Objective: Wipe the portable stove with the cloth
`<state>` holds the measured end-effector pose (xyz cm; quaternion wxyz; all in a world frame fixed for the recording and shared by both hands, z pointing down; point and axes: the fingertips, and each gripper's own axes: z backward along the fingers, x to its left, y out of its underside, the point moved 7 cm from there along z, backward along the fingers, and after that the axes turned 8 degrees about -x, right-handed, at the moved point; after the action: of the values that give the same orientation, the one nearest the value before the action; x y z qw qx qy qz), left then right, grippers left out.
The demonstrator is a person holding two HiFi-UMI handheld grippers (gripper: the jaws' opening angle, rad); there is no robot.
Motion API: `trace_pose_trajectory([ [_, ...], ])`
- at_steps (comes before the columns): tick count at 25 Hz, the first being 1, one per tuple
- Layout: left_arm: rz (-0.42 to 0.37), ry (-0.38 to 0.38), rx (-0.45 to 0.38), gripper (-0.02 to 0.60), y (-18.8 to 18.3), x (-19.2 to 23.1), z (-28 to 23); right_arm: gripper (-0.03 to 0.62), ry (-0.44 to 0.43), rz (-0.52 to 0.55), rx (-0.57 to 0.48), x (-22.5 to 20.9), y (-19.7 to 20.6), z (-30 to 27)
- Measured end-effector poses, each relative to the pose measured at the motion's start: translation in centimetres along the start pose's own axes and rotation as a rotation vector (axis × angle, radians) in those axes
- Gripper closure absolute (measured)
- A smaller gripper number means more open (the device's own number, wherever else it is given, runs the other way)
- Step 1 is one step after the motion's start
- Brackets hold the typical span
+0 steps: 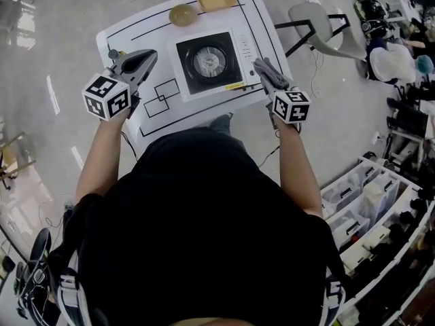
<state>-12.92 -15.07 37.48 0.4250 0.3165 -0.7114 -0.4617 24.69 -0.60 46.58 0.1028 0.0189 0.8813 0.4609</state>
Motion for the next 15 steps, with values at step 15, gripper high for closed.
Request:
trace_pose_trajectory([
  [15, 0.008, -0.075, 0.094, 0.558, 5.6, 0.2, -2.6, 0.479, 0.004, 0.355, 0.164, -2.0, 4.6, -3.0],
])
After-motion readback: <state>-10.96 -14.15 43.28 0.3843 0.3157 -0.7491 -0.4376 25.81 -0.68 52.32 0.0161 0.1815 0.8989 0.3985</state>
